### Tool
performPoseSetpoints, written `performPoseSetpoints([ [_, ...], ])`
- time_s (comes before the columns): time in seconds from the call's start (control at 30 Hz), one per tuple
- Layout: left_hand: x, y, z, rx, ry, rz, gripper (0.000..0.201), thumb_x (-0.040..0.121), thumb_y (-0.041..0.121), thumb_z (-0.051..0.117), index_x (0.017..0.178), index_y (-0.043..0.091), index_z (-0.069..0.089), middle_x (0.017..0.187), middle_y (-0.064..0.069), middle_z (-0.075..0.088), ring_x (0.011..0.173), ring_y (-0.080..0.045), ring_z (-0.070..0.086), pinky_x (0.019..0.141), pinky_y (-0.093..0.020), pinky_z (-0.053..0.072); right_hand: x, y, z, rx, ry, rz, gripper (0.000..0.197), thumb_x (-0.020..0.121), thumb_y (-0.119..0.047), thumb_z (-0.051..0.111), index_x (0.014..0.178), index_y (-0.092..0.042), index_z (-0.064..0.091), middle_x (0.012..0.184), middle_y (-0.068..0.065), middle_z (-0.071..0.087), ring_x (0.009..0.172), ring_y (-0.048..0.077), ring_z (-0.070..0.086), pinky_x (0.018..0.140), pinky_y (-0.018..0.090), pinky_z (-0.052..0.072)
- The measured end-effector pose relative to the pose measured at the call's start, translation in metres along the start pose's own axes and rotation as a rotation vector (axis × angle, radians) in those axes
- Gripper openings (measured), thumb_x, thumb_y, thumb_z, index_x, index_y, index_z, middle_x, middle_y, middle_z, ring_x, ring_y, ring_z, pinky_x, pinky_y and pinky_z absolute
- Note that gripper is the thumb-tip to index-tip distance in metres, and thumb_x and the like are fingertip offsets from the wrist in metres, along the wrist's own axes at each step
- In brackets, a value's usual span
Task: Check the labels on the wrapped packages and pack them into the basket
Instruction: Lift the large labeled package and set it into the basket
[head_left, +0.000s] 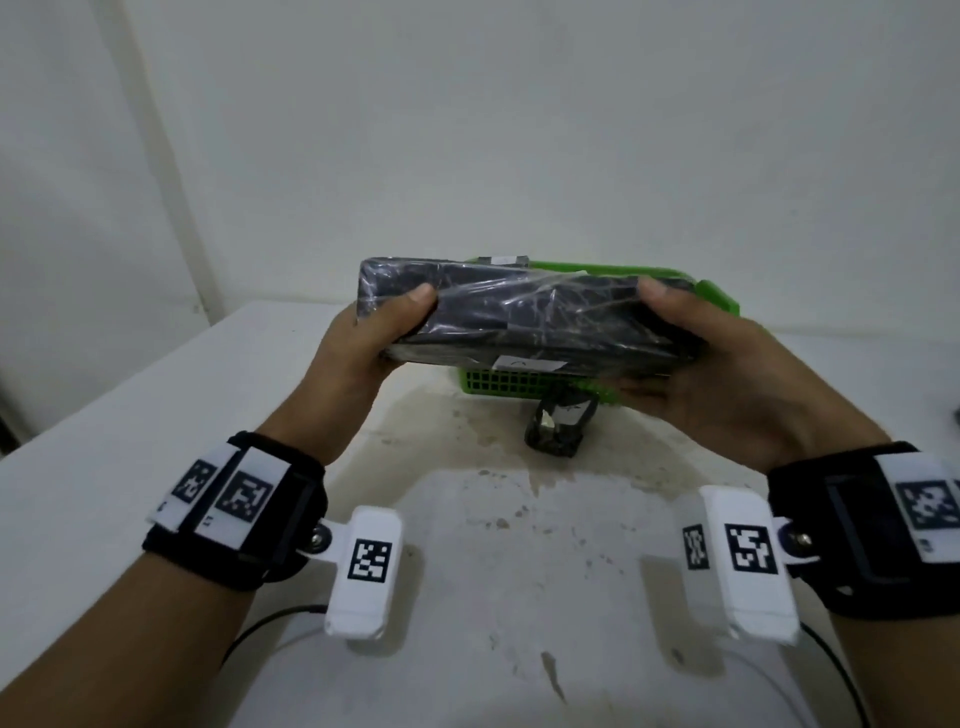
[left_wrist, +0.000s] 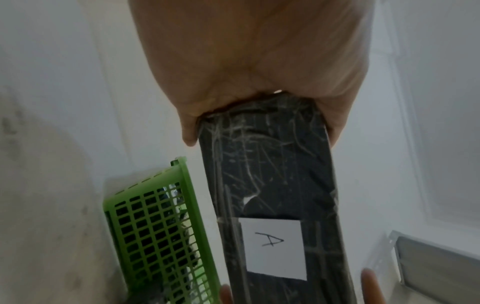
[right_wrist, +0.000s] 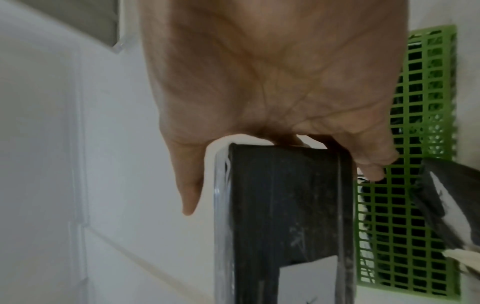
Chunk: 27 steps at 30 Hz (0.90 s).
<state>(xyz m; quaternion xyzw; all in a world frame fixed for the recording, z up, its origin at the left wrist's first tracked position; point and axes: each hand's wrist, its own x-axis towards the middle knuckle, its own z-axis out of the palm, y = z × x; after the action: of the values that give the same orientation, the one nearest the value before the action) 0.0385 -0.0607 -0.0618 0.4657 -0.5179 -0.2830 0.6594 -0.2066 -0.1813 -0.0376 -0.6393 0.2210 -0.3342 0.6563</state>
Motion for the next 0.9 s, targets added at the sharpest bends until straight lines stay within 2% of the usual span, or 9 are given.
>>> performPoseSetpoints([
  [0.1,-0.002,0.000,-0.001,0.066,-0.143,-0.075,0.041,0.100,0.029,0.046,0.134,0.014,0.061,0.134,-0.005,0.066,0.128,-0.019,0.060,0.109,-0.036,0.042,0.005,0.005,-0.002,-0.044,0.069,-0.065,0.017,0.083,-0.030,0.070,0.090,-0.022,0.083,0.109,0.004,0.079,0.110,0.026,0.071,0.104,0.043,0.046],
  [0.2,-0.006,0.003,0.000,0.021,-0.155,-0.177,0.034,0.099,0.037,0.050,0.114,0.020,0.075,0.121,0.000,0.073,0.114,-0.010,0.067,0.098,-0.024,0.050,0.010,0.009,-0.008,-0.097,0.090,-0.089,0.041,0.073,-0.033,0.076,0.107,-0.010,0.079,0.115,0.009,0.079,0.117,0.031,0.072,0.104,0.039,0.049],
  [0.27,-0.004,0.003,0.000,0.065,-0.075,-0.156,0.038,0.096,0.041,0.054,0.118,0.016,0.074,0.121,-0.003,0.073,0.116,-0.015,0.068,0.106,-0.031,0.049,0.010,0.008,-0.012,-0.108,0.052,-0.095,0.051,0.072,-0.028,0.080,0.117,-0.004,0.075,0.119,0.012,0.078,0.118,0.032,0.071,0.102,0.036,0.054],
  [0.33,-0.001,0.001,0.000,0.117,-0.018,-0.111,0.045,0.093,0.042,0.056,0.123,0.012,0.070,0.123,-0.006,0.073,0.119,-0.021,0.066,0.112,-0.042,0.043,0.009,0.008,-0.014,-0.114,-0.004,-0.093,0.042,0.076,-0.016,0.083,0.117,-0.009,0.075,0.123,0.014,0.076,0.118,0.032,0.071,0.104,0.041,0.054],
  [0.5,-0.002,-0.007,-0.001,0.131,-0.147,-0.074,0.045,0.101,0.033,0.047,0.132,0.005,0.062,0.132,-0.012,0.067,0.126,-0.028,0.062,0.111,-0.041,0.044,0.011,0.010,-0.016,-0.165,-0.009,-0.076,0.053,0.076,-0.014,0.085,0.125,-0.001,0.071,0.122,0.013,0.077,0.115,0.029,0.074,0.109,0.046,0.052],
  [0.6,-0.001,-0.006,-0.002,0.145,-0.127,-0.055,0.037,0.101,0.027,0.054,0.130,0.005,0.064,0.127,-0.010,0.070,0.121,-0.027,0.065,0.106,-0.037,0.050,0.010,0.010,-0.016,-0.167,-0.019,-0.090,0.052,0.080,-0.020,0.081,0.128,-0.003,0.070,0.123,0.012,0.076,0.116,0.029,0.073,0.105,0.041,0.055],
  [0.7,0.000,-0.010,-0.004,0.152,-0.158,-0.057,0.040,0.096,0.041,0.055,0.120,0.011,0.069,0.121,-0.010,0.071,0.113,-0.024,0.068,0.097,-0.032,0.051,0.011,0.010,-0.018,-0.126,0.019,-0.094,0.054,0.078,-0.025,0.075,0.126,-0.001,0.070,0.120,0.013,0.077,0.114,0.031,0.073,0.100,0.036,0.059],
  [0.83,0.000,-0.010,-0.003,0.154,-0.113,-0.055,0.043,0.084,0.040,0.068,0.115,0.010,0.070,0.115,-0.014,0.069,0.109,-0.022,0.068,0.094,-0.034,0.048,0.012,0.009,-0.021,-0.126,0.032,-0.095,0.044,0.074,-0.019,0.083,0.114,-0.007,0.072,0.113,0.009,0.080,0.106,0.025,0.076,0.093,0.029,0.061],
  [0.9,0.000,-0.010,-0.003,0.098,-0.132,-0.097,0.034,0.077,0.042,0.075,0.107,0.025,0.074,0.110,0.001,0.071,0.105,-0.010,0.068,0.090,-0.023,0.050,0.013,0.011,-0.023,-0.114,0.024,-0.079,0.044,0.070,-0.012,0.090,0.109,-0.017,0.071,0.109,0.003,0.081,0.100,0.017,0.077,0.089,0.024,0.062],
])
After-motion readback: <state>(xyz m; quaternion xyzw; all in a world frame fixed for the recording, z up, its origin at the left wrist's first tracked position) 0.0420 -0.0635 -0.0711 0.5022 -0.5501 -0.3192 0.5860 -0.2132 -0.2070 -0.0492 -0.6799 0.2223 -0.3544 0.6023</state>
